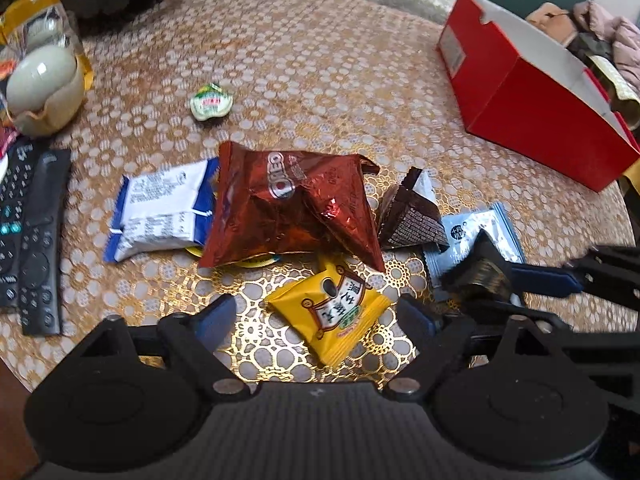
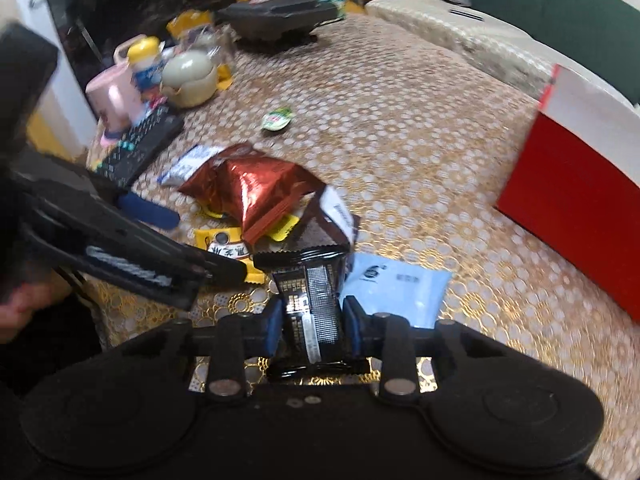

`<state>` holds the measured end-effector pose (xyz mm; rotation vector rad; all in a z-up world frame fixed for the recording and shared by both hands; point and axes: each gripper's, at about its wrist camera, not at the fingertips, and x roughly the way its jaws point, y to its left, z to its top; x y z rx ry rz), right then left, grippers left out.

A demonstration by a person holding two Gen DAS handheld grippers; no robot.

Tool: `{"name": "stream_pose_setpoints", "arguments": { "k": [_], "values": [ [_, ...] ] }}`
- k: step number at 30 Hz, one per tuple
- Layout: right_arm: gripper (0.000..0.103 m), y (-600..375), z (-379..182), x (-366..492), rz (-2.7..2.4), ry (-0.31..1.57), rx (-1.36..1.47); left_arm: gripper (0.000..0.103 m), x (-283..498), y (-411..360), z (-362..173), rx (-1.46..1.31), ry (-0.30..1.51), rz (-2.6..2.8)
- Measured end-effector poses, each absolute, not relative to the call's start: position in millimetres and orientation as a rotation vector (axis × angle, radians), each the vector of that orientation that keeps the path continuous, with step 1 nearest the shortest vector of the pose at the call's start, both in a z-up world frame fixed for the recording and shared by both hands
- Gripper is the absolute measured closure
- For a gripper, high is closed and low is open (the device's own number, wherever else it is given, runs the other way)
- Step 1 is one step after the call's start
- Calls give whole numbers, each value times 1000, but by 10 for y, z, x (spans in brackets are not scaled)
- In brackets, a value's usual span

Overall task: Organize snacks
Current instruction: 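Grasp the dark chocolate pack with the right tool while the left tool grasps the yellow packet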

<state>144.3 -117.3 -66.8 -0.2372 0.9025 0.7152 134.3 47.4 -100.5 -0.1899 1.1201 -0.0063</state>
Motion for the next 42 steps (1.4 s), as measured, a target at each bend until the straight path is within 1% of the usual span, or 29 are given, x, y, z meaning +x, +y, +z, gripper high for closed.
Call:
{"name": "stream_pose_setpoints", "arguments": {
  "k": [3, 6, 9, 14, 22, 33, 42],
  "values": [
    [72, -1275, -648, 1433, 696, 897, -199, 25, 1406, 440, -1040, -214, 1131, 18],
    [72, -1345, -652, 1437, 681, 900, -174, 27, 1457, 398, -1048, -224, 1130, 44],
    [72, -1391, -654, 1432, 670, 899, -162, 39, 1489, 345, -1035, -202, 1129, 79],
    [72, -1450, -645, 1413, 660, 893, -142, 43, 1468, 280, -1021, -170, 1125, 83],
    [72, -1532, -596, 1337, 626, 883, -121, 57, 1384, 257, -958, -162, 1120, 47],
    [72, -1683, -438, 1139, 578, 849, -98, 59, 1136, 187, -815, -151, 1093, 12],
    [72, -1905, -203, 1017, 524, 783, -62, 59, 999, -7, -434, -108, 1004, -43]
  ]
}}
